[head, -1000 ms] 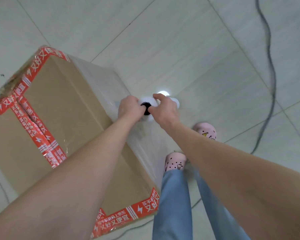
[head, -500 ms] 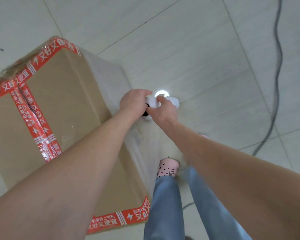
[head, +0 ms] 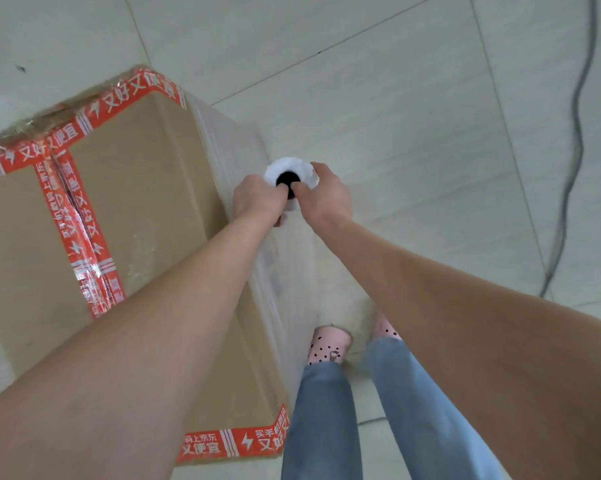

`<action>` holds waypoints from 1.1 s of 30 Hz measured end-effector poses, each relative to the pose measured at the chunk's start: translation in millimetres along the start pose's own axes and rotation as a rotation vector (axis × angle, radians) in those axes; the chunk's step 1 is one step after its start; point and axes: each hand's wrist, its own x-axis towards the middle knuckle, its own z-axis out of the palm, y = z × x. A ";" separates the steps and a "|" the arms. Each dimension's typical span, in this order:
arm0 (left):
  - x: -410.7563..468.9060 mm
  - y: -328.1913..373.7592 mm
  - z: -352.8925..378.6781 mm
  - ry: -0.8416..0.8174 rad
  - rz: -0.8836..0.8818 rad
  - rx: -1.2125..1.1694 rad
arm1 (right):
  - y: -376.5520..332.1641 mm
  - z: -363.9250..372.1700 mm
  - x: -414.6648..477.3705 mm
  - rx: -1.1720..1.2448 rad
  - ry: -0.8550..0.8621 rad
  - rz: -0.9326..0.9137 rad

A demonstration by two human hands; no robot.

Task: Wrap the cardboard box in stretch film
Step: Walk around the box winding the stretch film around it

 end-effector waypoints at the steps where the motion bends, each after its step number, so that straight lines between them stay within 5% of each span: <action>1: -1.3 0.5 -0.5 -0.013 -0.023 -0.027 | -3.5 0.3 2.9 0.008 -0.015 -0.004; 12: 7.0 3.3 -7.3 -0.076 -0.074 -0.011 | -20.7 -3.4 16.6 -0.099 -0.102 0.008; 19: 13.2 20.9 -22.4 0.013 0.449 0.542 | -25.6 -4.4 18.6 -0.159 -0.085 0.048; 24: 18.2 31.4 -26.4 -0.018 0.580 0.684 | -31.0 -3.0 23.4 -0.210 -0.044 0.094; 29: 33.4 34.2 -36.8 -0.021 0.566 0.655 | -45.1 3.2 31.6 -0.319 -0.050 -0.012; 33: 50.8 29.2 -50.3 0.051 0.329 0.414 | -59.9 10.7 35.7 -0.210 -0.014 -0.024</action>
